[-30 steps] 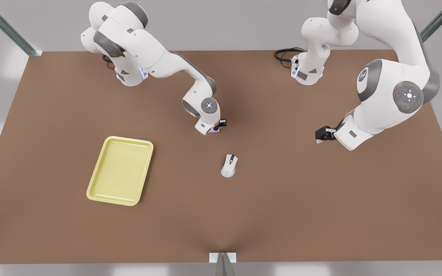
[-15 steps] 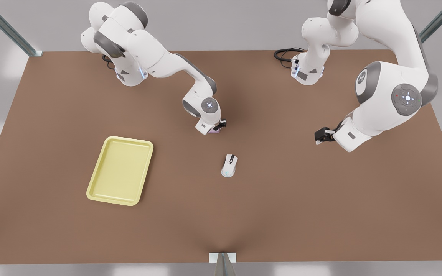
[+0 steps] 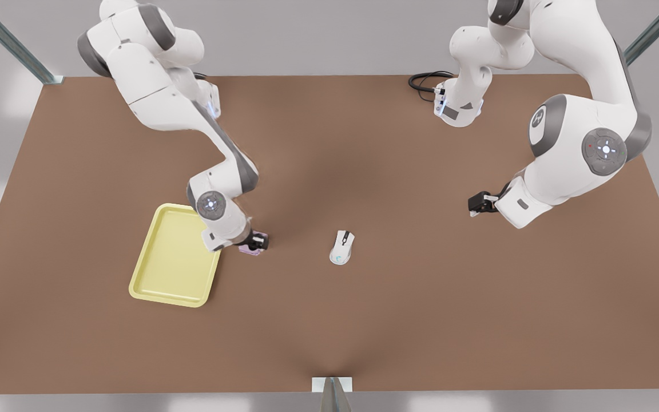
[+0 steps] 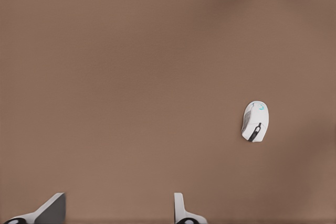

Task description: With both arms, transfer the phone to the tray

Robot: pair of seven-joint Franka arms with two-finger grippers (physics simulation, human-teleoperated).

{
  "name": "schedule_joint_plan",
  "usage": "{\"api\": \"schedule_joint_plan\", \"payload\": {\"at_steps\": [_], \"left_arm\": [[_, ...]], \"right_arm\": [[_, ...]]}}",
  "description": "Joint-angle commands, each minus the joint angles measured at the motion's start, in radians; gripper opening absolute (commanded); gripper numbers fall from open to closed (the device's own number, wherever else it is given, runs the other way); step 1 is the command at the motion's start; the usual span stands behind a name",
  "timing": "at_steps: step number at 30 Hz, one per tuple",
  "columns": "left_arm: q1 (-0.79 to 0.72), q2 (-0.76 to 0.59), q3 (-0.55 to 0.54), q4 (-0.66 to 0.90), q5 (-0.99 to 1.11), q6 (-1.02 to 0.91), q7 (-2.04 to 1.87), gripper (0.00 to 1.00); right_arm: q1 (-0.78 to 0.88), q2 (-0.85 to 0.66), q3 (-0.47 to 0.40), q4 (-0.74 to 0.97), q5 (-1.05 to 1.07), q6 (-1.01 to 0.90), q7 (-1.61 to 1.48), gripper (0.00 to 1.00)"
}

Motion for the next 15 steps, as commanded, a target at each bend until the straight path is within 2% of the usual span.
{"api": "schedule_joint_plan", "payload": {"at_steps": [1, 5, 7, 8, 10, 15], "left_arm": [[0.000, -0.001, 0.001, 0.001, 0.002, 0.000, 0.000, 1.00], [0.000, -0.001, 0.001, 0.002, 0.022, 0.000, -0.003, 1.00], [0.000, -0.001, 0.001, 0.002, 0.022, 0.000, -0.003, 1.00], [0.000, -0.001, 0.001, 0.002, 0.022, 0.000, -0.003, 1.00], [0.000, -0.001, 0.001, 0.002, 0.022, 0.000, -0.003, 1.00], [0.000, -0.001, 0.001, 0.004, 0.023, 0.000, -0.005, 1.00]], "right_arm": [[-0.098, -0.004, 0.000, -0.023, -0.003, -0.078, -0.596, 0.79], [-0.245, 0.047, -0.004, -0.033, -0.004, -0.056, -0.801, 0.79], [-0.261, 0.071, -0.039, -0.026, -0.006, -0.042, -0.864, 0.79], [-0.276, 0.074, -0.041, -0.024, -0.004, -0.042, -0.866, 0.82], [-0.287, 0.090, -0.050, 0.008, -0.004, -0.047, -0.863, 1.00], [-0.277, 0.082, -0.053, 0.060, -0.003, -0.061, -0.854, 1.00]]}}
